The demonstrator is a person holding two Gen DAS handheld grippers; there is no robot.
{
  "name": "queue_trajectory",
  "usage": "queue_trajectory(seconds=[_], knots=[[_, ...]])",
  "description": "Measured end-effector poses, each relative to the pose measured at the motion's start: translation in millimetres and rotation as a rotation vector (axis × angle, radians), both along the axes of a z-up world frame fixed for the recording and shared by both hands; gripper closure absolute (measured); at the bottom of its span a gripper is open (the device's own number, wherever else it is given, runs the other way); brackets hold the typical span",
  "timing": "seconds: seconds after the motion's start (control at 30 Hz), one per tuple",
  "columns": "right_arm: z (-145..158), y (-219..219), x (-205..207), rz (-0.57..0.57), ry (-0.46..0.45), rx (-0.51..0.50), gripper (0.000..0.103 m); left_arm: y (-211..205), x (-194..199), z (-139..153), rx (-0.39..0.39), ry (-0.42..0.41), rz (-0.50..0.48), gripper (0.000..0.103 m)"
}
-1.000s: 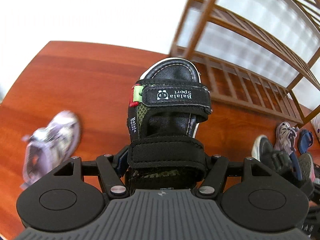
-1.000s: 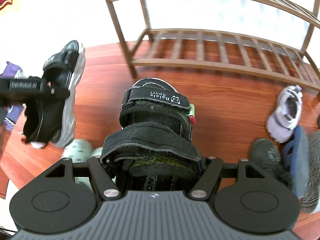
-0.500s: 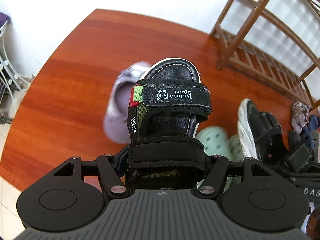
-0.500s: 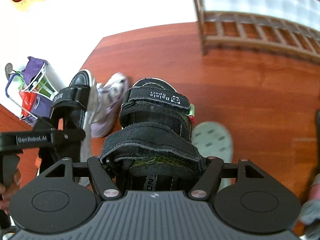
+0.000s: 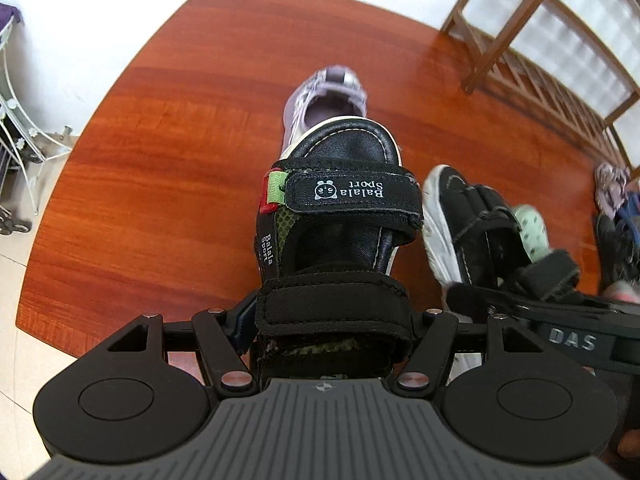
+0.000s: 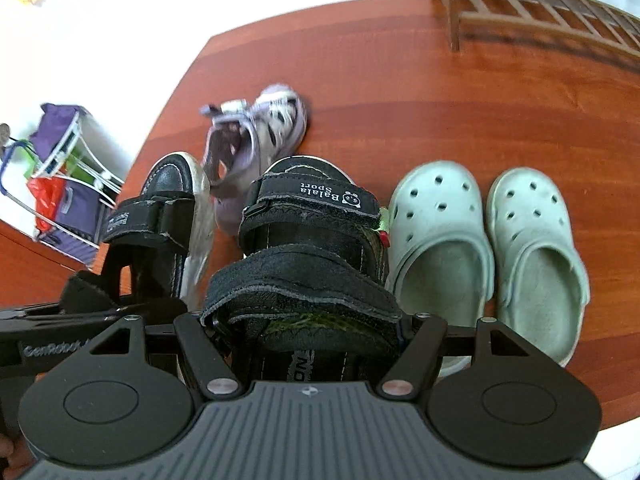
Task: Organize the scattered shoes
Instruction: 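Lift and carry the black sandals with both tools, then lower the black sandals side by side beside the clogs with both tools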
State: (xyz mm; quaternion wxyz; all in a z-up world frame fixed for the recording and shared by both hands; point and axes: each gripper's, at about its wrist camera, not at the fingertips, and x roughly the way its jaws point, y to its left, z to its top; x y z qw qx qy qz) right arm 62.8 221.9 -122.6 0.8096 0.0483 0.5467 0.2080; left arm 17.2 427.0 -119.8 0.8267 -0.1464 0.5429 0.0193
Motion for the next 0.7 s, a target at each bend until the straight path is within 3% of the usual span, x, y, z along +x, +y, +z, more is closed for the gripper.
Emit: queue_trajectory(seconds=[0.33, 0.7], knots=[[-23.6, 22.9, -6.7, 0.003, -0.039, -0.144, 0.029, 8.0, 6.6, -42.1, -0.018, 0.106, -0.022, 0.036], [-34.7, 29.8, -14.1, 0.009, -0.027, -0.197, 0.029, 13.5, 14.2, -52.2, -0.03, 0.149, -0.063, 0.036]])
